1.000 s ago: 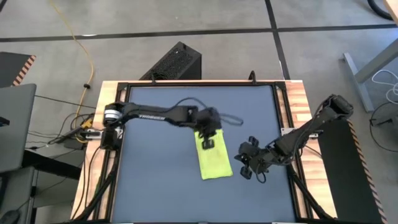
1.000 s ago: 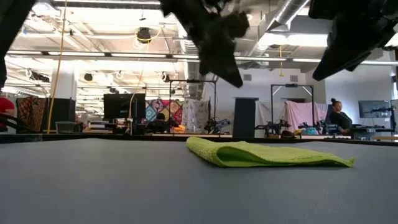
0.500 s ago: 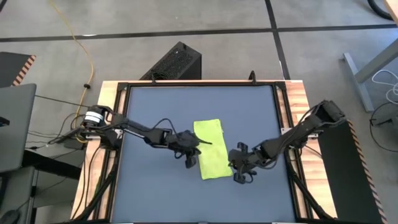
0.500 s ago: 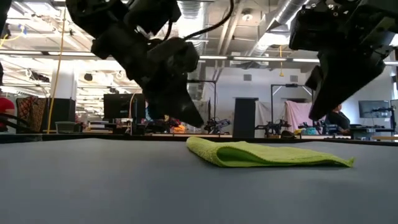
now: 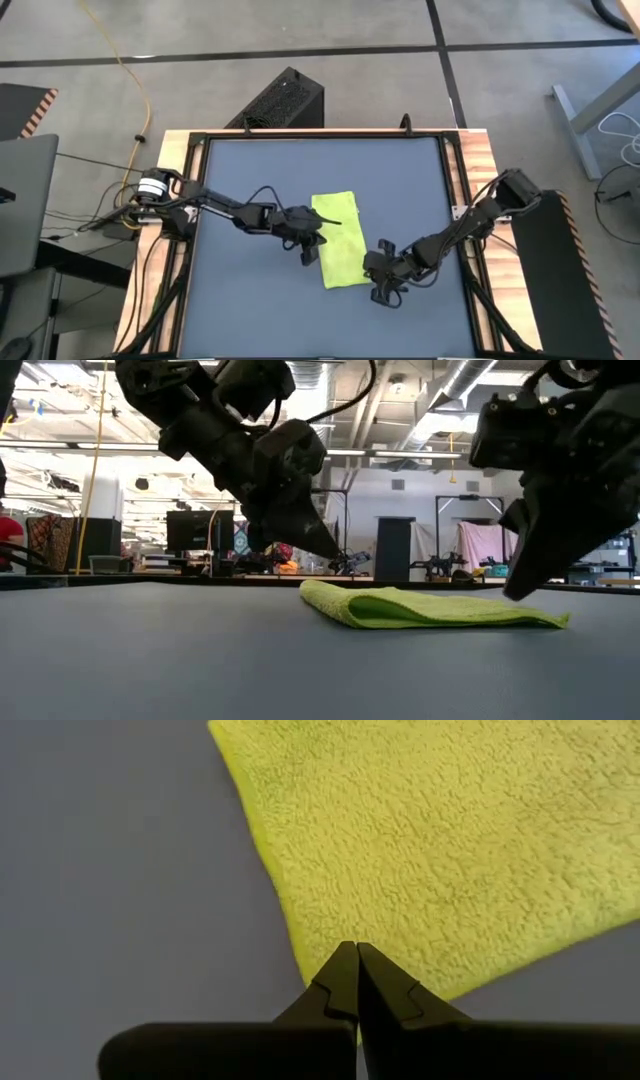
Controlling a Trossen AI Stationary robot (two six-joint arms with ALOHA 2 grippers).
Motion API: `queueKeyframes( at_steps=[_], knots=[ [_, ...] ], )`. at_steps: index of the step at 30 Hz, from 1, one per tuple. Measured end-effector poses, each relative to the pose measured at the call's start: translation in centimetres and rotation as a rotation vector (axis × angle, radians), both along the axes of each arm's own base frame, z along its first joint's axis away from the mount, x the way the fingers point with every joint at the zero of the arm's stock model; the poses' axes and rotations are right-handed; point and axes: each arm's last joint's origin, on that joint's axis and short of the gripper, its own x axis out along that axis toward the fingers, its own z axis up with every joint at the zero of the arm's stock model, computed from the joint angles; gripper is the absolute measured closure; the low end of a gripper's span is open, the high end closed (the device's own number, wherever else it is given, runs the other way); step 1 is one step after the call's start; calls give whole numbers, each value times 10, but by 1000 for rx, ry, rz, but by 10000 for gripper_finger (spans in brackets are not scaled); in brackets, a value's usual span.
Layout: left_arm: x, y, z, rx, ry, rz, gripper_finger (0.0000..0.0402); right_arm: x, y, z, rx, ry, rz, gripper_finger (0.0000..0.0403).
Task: Roll towel
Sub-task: Roll the green towel
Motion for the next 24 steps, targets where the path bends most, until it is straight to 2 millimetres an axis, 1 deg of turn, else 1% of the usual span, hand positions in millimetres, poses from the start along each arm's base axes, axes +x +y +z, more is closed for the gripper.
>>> queueKeyframes(
  at_steps=[3, 6, 8, 12, 16, 24],
  knots=[
    [0, 2, 0, -17, 7, 22, 401, 0, 2, -4, -15, 0, -12, 383],
    [2, 1, 2, -20, -27, 10, 401, 1, 3, -8, -15, 0, -22, 383],
    [1, 1, 0, -22, -5, 7, 401, 1, 3, -8, -22, -4, -43, 383],
    [0, 1, -21, -34, 92, 16, 401, 2, 0, -8, -39, -8, -63, 383],
    [2, 1, -34, -80, 119, 38, 401, 2, -2, -8, -28, -5, -92, 383],
    [1, 3, -33, -45, 125, 15, 401, 3, -1, -8, -1, -12, -111, 383]
  ],
)
